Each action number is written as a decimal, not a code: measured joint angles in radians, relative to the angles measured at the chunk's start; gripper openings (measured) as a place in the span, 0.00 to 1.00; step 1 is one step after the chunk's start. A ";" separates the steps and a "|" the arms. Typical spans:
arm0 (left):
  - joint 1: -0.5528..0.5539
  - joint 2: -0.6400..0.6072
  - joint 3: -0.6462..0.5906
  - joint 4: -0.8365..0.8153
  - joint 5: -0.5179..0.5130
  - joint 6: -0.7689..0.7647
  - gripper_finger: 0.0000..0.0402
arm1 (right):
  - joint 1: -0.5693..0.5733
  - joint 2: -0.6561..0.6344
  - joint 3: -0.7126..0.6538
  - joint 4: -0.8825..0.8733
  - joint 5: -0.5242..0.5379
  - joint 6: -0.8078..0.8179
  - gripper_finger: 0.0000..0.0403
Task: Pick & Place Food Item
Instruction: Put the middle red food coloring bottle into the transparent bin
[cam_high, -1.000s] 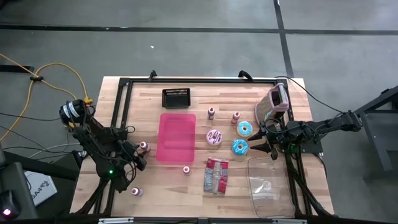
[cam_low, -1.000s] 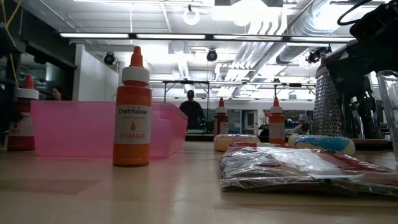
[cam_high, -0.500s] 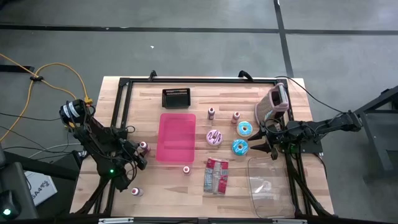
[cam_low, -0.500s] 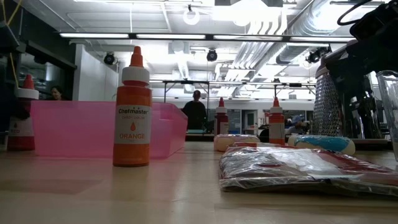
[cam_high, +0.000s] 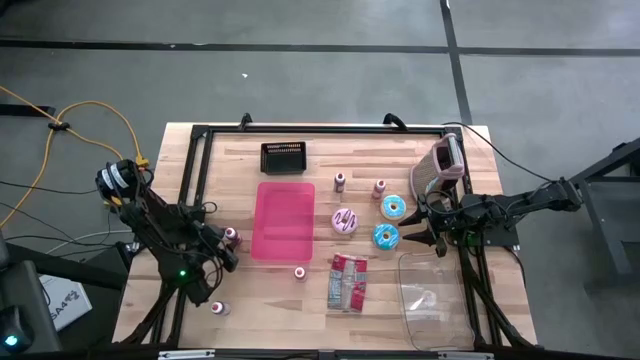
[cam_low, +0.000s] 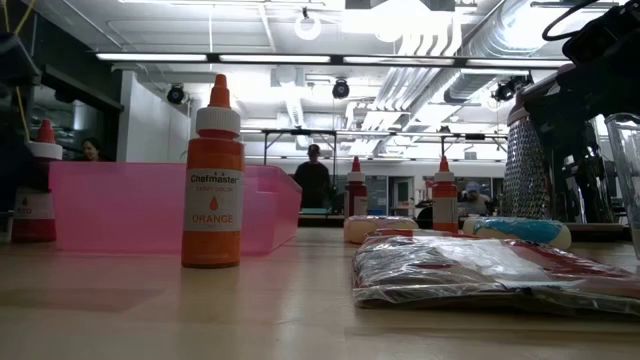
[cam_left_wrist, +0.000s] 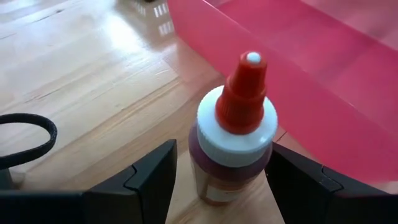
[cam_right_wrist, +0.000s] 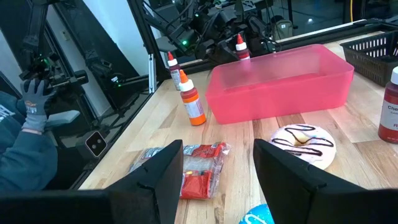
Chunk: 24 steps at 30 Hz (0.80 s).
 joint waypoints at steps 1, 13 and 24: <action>0.003 0.000 0.000 0.002 0.000 0.006 0.57 | 0.000 0.000 0.000 0.000 0.000 0.000 0.45; 0.011 0.000 0.000 0.031 0.017 0.016 0.50 | 0.000 0.000 0.000 0.000 0.000 0.000 0.45; 0.009 0.000 0.000 0.030 0.020 0.015 0.39 | 0.000 0.000 0.000 0.000 0.000 0.000 0.45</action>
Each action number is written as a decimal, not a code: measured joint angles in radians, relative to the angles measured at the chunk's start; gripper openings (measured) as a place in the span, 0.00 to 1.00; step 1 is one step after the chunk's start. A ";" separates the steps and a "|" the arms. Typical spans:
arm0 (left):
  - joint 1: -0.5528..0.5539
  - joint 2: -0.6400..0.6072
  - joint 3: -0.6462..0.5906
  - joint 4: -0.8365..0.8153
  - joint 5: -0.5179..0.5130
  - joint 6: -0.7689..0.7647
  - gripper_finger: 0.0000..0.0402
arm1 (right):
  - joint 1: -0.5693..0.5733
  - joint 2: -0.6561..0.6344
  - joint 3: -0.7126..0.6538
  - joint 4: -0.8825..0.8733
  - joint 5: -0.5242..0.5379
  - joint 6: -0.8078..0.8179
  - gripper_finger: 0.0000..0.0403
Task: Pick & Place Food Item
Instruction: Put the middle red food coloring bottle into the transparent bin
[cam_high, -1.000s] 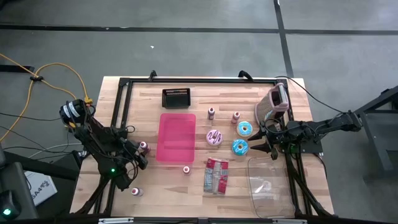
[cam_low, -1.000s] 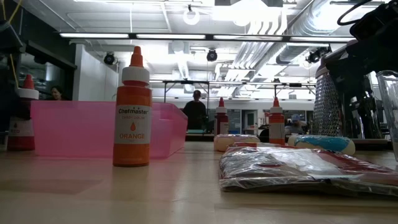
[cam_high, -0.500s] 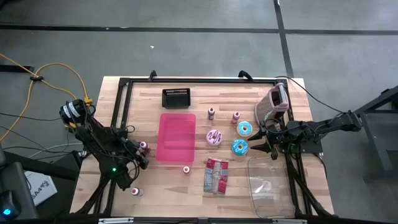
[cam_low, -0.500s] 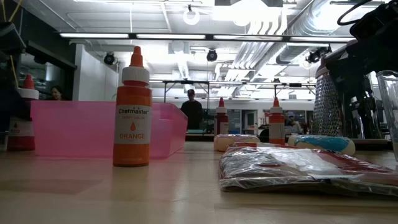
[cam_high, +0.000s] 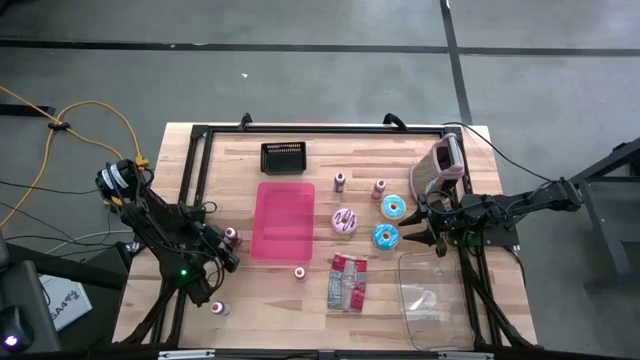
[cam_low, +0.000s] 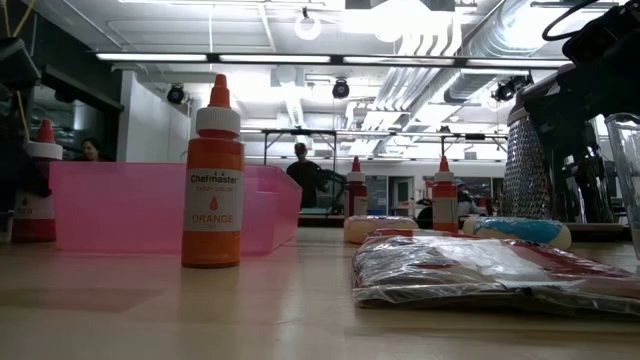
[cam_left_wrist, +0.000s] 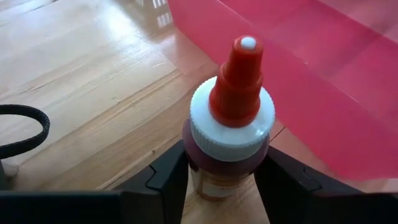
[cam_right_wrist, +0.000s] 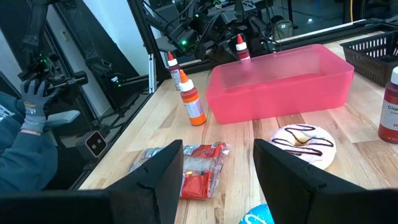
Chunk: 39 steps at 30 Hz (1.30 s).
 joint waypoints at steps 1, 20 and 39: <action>0.000 0.000 0.000 0.000 0.000 0.000 0.39 | 0.000 0.000 0.000 0.000 0.000 0.000 0.45; 0.015 -0.177 0.003 -0.028 -0.020 0.134 0.39 | 0.000 0.000 0.000 0.000 0.000 0.000 0.45; 0.290 -0.452 0.195 -0.019 -0.033 0.933 0.39 | 0.000 0.000 0.000 0.000 0.000 0.000 0.45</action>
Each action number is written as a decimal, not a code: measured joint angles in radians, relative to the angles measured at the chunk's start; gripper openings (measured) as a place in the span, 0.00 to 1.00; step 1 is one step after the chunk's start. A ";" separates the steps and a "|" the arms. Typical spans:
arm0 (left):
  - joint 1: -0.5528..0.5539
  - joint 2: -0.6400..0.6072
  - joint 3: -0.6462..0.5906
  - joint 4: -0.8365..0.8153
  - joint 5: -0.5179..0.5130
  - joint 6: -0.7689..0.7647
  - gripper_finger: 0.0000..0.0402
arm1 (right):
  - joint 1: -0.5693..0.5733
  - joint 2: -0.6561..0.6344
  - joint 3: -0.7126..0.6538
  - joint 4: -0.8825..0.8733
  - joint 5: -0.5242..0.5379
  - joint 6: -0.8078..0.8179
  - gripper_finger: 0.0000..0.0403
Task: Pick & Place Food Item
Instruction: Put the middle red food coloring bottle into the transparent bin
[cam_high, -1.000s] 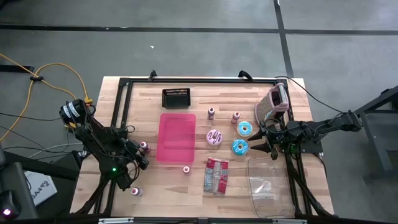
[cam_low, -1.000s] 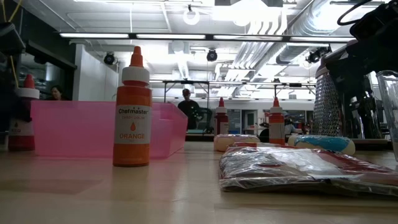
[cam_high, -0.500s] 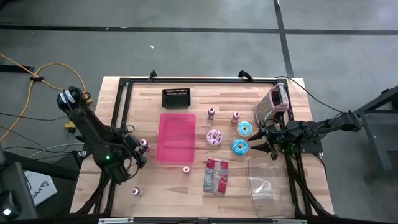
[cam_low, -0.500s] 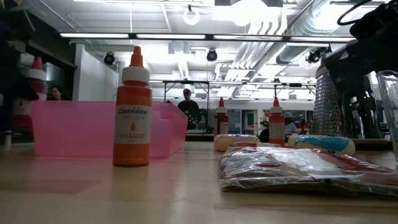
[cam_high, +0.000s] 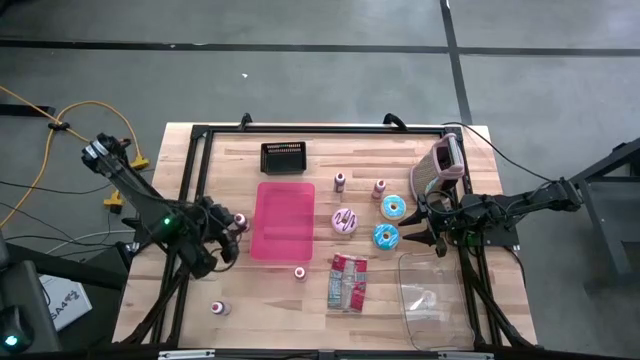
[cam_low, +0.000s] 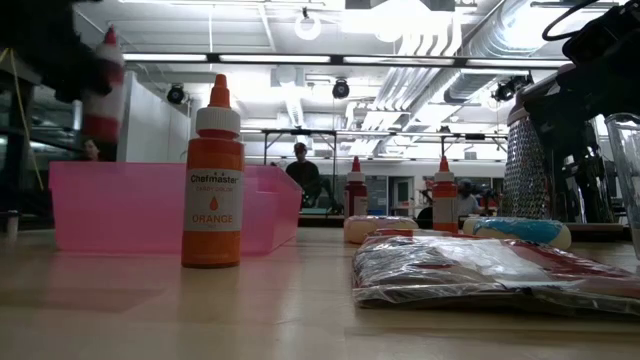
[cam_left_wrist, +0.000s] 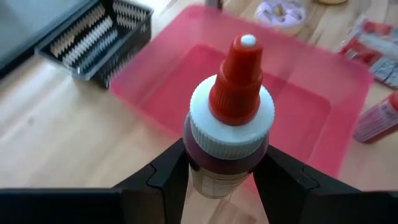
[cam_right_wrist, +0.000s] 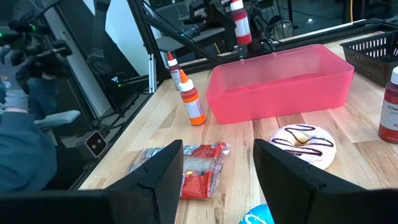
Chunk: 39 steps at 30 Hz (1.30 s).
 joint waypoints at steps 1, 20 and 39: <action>0.018 0.001 0.017 0.012 0.003 0.051 0.39 | 0.000 0.000 0.000 0.000 0.000 0.000 0.45; 0.407 0.127 0.046 0.664 0.426 0.845 0.39 | 0.000 0.000 0.000 0.000 0.000 0.000 0.45; 0.582 0.567 0.408 0.745 0.811 1.133 0.39 | 0.000 0.000 0.000 0.000 0.000 0.000 0.45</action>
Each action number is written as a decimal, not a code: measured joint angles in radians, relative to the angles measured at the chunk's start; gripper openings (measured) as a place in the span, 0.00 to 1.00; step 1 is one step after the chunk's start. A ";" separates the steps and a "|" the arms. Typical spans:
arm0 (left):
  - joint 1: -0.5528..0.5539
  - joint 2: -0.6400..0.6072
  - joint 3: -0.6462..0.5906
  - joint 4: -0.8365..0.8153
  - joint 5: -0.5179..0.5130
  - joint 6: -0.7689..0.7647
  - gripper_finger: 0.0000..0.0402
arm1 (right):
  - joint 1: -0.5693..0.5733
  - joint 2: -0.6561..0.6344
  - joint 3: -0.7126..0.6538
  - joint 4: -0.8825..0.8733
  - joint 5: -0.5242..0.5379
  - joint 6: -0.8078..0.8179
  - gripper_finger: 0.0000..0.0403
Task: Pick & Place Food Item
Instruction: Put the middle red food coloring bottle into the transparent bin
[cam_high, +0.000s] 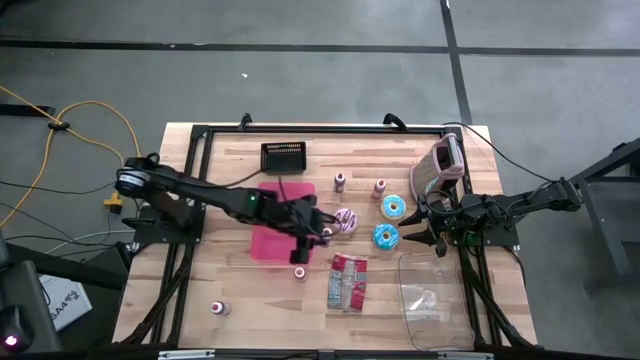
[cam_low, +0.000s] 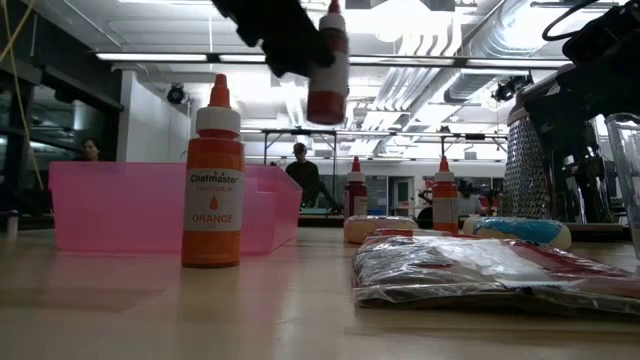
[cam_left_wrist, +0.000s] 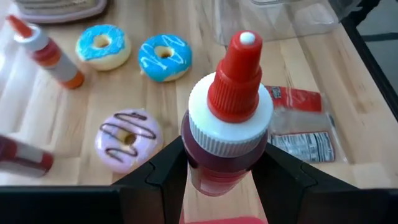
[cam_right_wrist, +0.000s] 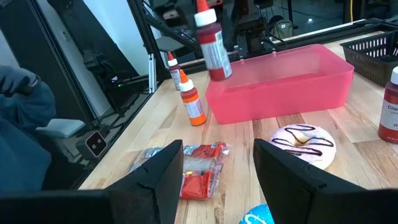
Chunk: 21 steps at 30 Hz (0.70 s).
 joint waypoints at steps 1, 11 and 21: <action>0.000 0.012 0.010 -0.003 0.002 0.001 0.39 | 0.000 0.000 0.000 0.000 0.000 0.000 0.45; -0.002 0.042 0.031 0.019 0.002 -0.004 0.39 | 0.000 0.004 0.000 0.004 0.001 0.000 0.45; -0.009 0.042 0.031 0.027 0.002 -0.005 0.39 | 0.000 0.004 0.000 0.005 0.000 0.000 0.45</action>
